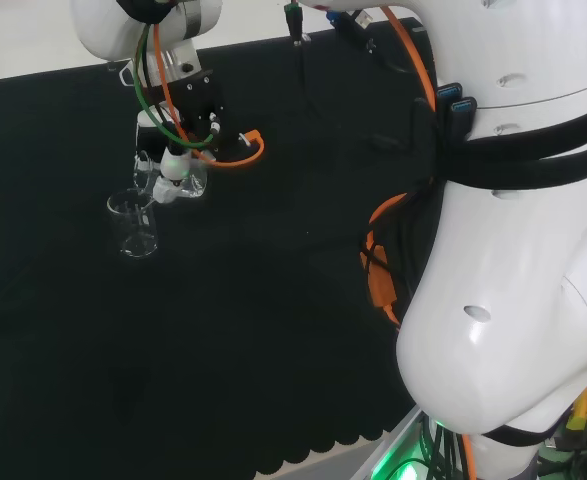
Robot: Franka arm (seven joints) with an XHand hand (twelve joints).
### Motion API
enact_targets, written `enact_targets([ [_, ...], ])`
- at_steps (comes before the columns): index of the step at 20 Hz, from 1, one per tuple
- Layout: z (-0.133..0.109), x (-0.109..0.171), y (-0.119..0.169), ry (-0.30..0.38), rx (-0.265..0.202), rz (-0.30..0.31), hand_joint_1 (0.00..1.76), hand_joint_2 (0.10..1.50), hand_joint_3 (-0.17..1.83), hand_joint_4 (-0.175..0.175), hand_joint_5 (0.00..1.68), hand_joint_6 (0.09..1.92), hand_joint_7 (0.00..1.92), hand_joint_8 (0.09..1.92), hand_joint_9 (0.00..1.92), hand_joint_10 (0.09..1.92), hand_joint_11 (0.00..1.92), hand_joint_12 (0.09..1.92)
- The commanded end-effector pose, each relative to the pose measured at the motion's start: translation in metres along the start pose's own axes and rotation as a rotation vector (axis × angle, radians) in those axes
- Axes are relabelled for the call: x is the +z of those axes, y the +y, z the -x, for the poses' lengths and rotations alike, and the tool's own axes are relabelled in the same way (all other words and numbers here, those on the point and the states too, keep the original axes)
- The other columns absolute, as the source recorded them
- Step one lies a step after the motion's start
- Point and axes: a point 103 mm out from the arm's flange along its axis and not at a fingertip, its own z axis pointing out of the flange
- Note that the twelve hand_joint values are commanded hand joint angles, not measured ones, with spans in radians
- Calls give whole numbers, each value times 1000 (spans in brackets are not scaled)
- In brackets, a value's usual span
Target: Pour the water from the handheld beaker into the one on the table.
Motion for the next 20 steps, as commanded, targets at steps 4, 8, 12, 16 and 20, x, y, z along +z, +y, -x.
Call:
enact_targets([
  [4,-4,-8,-6,-41,4,-8,1284,1047,-175,14,1228,626,1566,87,1073,608,581,1173],
  [8,-6,-12,-8,-74,10,-11,1284,1047,-175,14,1228,627,1566,87,1074,608,582,1172],
  [12,-10,-17,-9,-105,19,-21,1284,1047,-175,13,1227,628,1566,87,1074,607,583,1172],
  [16,-14,-19,-10,-125,22,-29,1283,1048,-175,13,1225,632,1566,87,1074,607,584,1171],
  [20,-19,-19,-10,-141,23,-35,1283,1048,-175,12,1225,633,1566,87,1075,607,585,1170],
])
